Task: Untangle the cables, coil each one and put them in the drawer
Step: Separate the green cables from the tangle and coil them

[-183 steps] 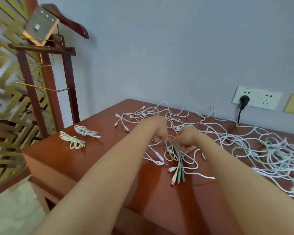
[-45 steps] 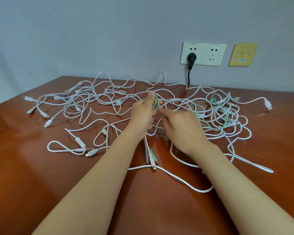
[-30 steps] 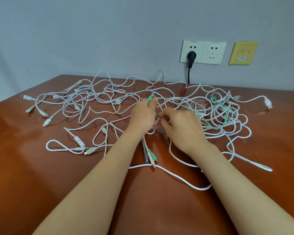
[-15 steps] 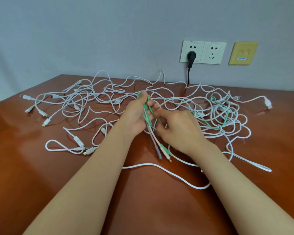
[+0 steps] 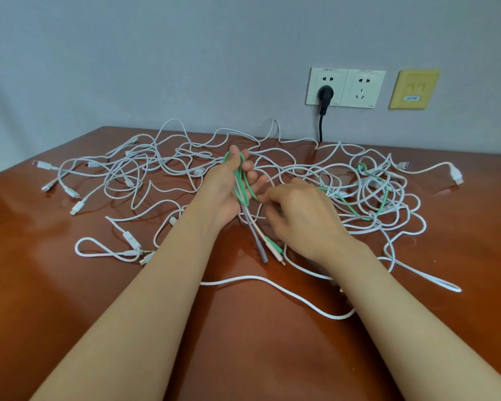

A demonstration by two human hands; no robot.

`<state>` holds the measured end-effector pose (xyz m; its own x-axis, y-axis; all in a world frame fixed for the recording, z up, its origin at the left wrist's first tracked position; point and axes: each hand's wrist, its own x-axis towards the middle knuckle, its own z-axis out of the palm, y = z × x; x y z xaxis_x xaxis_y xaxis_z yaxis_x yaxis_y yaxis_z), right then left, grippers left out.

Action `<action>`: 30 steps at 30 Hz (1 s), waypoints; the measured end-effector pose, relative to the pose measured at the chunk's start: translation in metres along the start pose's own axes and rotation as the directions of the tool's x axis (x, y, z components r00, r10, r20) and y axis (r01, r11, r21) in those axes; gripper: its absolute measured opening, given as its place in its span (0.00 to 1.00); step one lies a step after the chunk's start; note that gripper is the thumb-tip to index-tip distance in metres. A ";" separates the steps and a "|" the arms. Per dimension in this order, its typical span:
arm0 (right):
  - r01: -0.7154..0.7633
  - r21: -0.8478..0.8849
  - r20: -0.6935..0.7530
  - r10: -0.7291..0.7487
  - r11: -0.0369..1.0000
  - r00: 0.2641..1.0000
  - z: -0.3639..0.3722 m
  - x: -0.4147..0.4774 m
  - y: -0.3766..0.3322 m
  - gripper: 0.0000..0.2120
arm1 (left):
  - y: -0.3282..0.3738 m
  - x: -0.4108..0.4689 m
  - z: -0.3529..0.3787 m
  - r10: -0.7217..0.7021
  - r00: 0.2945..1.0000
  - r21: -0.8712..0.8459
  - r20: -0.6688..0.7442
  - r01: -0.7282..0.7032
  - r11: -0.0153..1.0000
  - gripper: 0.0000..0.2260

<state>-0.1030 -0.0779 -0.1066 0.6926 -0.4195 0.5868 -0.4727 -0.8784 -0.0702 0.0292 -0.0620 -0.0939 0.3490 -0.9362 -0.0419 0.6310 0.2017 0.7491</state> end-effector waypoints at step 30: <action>-0.070 0.273 -0.113 0.104 0.960 0.988 -0.010 0.002 0.000 0.14 | -0.008 -0.011 0.010 0.093 0.995 0.681 0.041 -0.096 0.726 0.21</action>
<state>-0.1073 -0.0760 -0.0975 0.5740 -0.4801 0.6634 -0.3534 -0.8760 -0.3282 0.0135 -0.0562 -0.0926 0.3775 -0.9244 0.0551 -0.0477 0.0401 0.9981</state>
